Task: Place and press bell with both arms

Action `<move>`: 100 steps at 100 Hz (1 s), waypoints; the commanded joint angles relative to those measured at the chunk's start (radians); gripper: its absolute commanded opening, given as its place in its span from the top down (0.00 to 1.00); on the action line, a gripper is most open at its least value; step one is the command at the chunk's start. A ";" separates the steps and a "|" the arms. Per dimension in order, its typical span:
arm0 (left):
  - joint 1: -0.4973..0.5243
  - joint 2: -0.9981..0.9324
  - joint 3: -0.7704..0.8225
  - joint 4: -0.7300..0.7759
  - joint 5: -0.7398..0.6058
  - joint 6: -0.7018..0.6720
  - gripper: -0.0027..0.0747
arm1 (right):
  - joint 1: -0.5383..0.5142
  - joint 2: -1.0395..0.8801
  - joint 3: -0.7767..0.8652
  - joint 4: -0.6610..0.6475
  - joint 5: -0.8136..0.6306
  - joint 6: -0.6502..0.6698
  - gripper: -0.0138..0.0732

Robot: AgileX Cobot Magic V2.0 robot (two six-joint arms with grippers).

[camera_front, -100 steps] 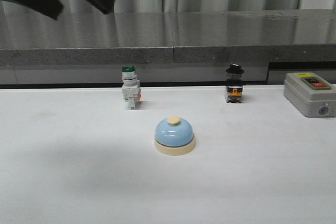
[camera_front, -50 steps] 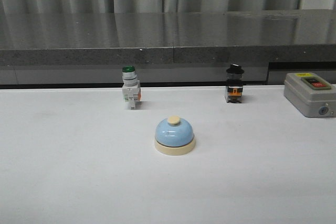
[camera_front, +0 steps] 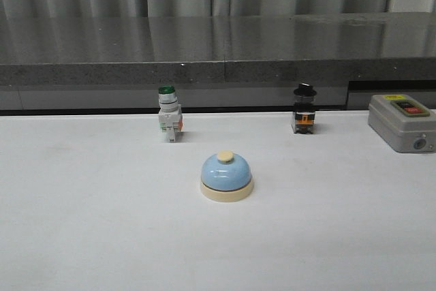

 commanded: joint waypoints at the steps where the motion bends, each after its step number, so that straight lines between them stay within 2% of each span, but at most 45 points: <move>1: 0.001 -0.001 -0.027 -0.020 -0.071 -0.002 0.52 | -0.007 -0.016 -0.014 0.004 -0.083 -0.012 0.91; 16: 0.001 -0.001 -0.027 -0.020 -0.076 -0.002 0.90 | -0.007 -0.016 -0.014 0.004 -0.083 -0.012 0.91; 21: 0.001 -0.001 -0.027 -0.020 -0.077 -0.002 0.99 | -0.007 -0.016 -0.014 0.004 -0.083 -0.012 0.91; 100: 0.001 -0.001 -0.027 -0.020 -0.073 -0.001 0.99 | -0.007 -0.016 -0.014 0.004 -0.083 -0.012 0.91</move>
